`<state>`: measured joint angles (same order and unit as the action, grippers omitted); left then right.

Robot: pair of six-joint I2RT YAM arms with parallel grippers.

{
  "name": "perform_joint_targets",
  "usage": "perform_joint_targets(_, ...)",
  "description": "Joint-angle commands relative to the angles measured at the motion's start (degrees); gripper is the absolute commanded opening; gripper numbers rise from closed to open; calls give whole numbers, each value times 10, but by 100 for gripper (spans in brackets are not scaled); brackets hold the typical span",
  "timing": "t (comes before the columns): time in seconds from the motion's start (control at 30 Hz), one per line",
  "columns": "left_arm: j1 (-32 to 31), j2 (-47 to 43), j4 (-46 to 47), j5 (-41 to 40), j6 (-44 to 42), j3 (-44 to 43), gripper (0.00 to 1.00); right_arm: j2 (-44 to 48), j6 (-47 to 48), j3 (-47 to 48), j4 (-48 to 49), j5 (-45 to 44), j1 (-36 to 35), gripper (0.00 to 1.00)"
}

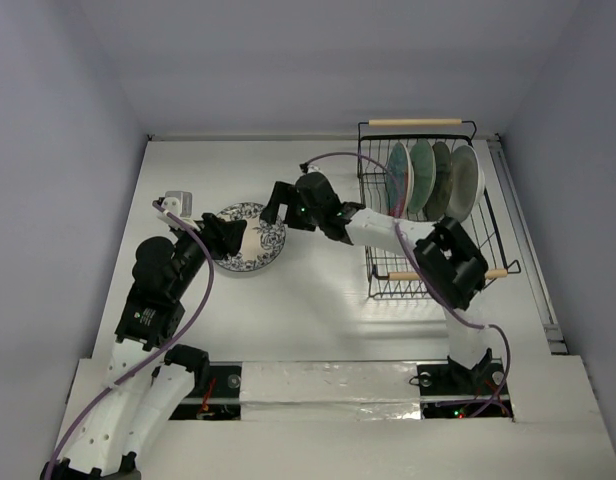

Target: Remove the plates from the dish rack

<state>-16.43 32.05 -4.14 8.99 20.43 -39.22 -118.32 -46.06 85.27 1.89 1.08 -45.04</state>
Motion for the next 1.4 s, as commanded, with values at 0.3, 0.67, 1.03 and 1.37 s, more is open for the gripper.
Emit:
perform_joint_targets(0.3,-2,-1,25,7,-1,-10,49,268,217,21,-111,-297,-1,0)
perform_joint_targets(0.67,3,0,27,15,0,-9,42,311,361,28,-260,-431,120,67)
perform_joint_targets(1.03,3,5,29,14,0,-9,44,210,395,62,-299,-423,197,65)
perform_joint_targets(1.37,3,6,30,15,0,-9,44,157,407,84,-299,-434,215,42)
